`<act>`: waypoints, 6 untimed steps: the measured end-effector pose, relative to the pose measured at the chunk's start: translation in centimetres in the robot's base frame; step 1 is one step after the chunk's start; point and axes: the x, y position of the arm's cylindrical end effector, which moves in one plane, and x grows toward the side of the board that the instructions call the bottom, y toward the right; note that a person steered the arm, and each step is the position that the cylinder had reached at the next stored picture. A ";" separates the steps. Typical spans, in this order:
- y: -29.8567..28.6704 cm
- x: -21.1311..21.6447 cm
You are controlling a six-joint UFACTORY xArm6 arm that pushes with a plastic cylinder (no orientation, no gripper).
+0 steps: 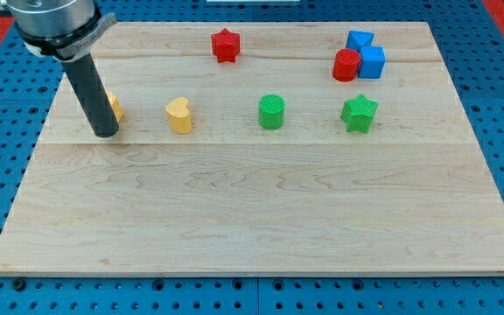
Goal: Push yellow heart slightly towards right
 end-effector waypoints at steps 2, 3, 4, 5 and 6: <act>6.1 -0.5; 5.5 -1.0; 2.1 -1.5; 4.2 -2.3; 7.6 -2.4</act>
